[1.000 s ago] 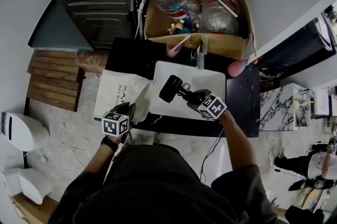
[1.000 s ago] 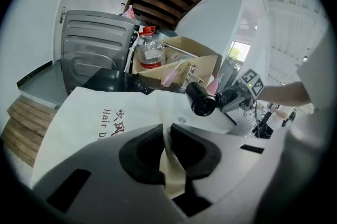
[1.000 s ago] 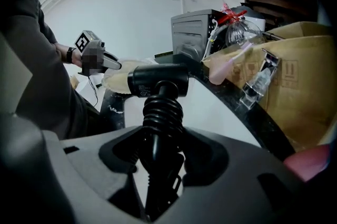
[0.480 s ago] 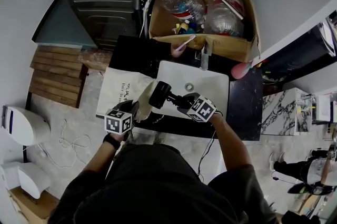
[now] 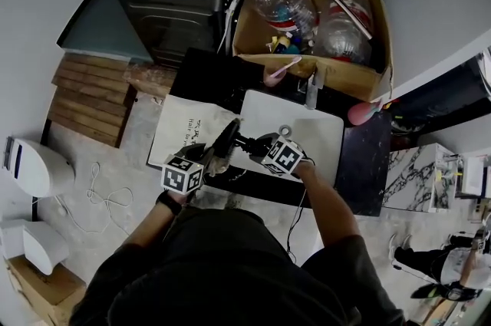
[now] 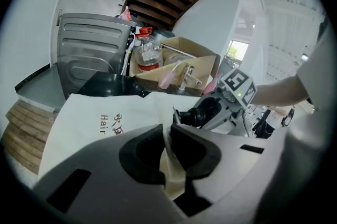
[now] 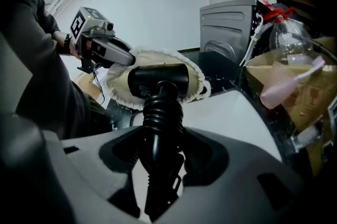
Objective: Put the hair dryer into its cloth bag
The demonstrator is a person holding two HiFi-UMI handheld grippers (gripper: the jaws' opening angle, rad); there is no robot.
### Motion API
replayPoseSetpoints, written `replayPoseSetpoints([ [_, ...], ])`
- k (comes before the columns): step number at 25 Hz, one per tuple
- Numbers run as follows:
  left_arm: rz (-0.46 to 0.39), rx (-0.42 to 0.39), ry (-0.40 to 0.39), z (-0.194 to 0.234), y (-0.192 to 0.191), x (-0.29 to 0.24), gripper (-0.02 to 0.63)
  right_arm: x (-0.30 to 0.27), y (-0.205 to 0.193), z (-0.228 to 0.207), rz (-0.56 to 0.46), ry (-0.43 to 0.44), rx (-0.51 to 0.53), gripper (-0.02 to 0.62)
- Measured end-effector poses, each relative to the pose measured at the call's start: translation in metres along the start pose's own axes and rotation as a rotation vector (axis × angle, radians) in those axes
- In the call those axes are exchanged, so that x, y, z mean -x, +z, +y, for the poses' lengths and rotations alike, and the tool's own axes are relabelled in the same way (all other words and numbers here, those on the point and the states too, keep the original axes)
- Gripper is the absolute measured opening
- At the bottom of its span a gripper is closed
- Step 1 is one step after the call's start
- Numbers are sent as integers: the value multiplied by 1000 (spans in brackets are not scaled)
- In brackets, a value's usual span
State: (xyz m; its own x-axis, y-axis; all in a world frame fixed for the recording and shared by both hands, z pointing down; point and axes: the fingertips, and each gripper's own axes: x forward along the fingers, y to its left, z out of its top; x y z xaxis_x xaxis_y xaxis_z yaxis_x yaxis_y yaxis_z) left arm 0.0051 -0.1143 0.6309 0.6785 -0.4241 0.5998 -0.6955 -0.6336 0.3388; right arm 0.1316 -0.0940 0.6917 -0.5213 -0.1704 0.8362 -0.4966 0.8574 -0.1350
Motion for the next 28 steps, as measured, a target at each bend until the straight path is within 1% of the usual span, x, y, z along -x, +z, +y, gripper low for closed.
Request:
replayPoseSetpoints([
  [9, 7, -26, -12, -2, 4, -2, 35, -24, 31, -8, 2, 25, 56, 222],
  [16, 16, -45, -31, -6, 3, -2, 35, -40, 51, -10, 2, 6, 126, 222],
  [20, 19, -64, -55, -12, 5, -4, 35, -50, 65, -8, 11, -3, 139, 222],
  [23, 26, -79, -67, -16, 6, -6, 35, -51, 80, -5, 19, -5, 170, 222],
  [28, 24, -80, -86, -18, 6, -6, 35, -61, 96, -2, 8, -12, 185, 224],
])
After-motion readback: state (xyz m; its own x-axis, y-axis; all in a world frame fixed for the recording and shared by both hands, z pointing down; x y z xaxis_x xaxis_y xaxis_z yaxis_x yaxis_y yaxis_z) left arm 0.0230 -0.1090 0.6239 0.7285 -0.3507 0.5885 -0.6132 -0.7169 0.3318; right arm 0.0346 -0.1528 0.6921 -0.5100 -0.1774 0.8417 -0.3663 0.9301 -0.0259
